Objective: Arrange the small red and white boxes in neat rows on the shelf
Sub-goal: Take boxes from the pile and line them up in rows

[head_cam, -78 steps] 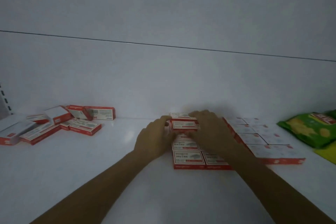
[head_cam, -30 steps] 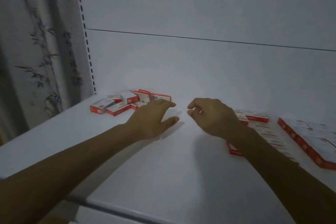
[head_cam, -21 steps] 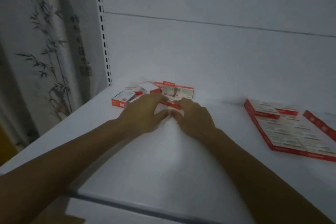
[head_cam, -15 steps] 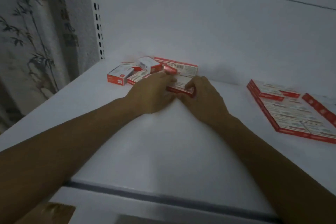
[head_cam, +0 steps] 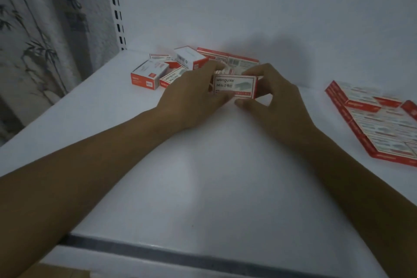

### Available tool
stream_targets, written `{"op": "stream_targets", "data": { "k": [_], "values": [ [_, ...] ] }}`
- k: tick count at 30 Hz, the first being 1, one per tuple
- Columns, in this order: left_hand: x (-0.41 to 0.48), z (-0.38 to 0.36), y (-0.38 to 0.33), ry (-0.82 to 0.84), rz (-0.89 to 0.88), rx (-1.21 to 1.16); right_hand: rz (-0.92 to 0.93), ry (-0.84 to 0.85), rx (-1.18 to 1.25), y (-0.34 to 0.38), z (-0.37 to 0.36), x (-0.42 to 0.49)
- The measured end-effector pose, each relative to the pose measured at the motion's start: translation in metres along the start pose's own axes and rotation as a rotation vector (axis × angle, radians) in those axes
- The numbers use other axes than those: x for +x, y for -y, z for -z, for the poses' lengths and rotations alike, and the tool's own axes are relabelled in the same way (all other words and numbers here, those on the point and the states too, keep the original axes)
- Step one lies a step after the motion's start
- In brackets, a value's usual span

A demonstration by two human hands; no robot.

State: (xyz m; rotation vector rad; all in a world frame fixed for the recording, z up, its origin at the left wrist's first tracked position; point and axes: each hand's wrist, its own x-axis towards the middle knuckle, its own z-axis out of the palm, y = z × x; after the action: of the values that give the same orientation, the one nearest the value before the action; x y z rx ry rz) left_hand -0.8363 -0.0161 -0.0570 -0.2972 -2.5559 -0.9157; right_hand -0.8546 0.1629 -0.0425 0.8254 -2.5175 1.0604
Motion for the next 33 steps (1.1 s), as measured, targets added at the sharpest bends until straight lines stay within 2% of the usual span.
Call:
{"op": "stream_targets", "data": {
  "k": [4, 11, 15, 20, 26, 30, 33],
  "values": [
    [0.000, 0.004, -0.003, -0.042, -0.052, -0.124, 0.079, -0.031, -0.012, 0.003, -0.002, 0.001],
    [0.001, 0.000, 0.002, 0.024, -0.030, -0.130, -0.045, 0.037, -0.018, -0.001, -0.005, -0.001],
    [0.000, 0.002, -0.004, -0.081, -0.181, -0.074, -0.047, 0.020, 0.032, -0.001, -0.001, 0.003],
    [0.001, -0.007, 0.003, 0.062, -0.115, 0.052, -0.087, 0.115, -0.079, -0.008, -0.010, 0.002],
    [0.002, -0.004, 0.001, 0.051, 0.000, -0.078, -0.142, 0.094, -0.002, -0.007, -0.012, 0.003],
    [0.004, -0.002, -0.003, -0.024, -0.021, -0.113, -0.177, 0.078, 0.090, -0.006, -0.011, 0.004],
    [0.002, 0.003, -0.018, -0.055, 0.019, -0.184, -0.169, 0.127, 0.150, 0.004, 0.004, 0.004]
  ]
}}
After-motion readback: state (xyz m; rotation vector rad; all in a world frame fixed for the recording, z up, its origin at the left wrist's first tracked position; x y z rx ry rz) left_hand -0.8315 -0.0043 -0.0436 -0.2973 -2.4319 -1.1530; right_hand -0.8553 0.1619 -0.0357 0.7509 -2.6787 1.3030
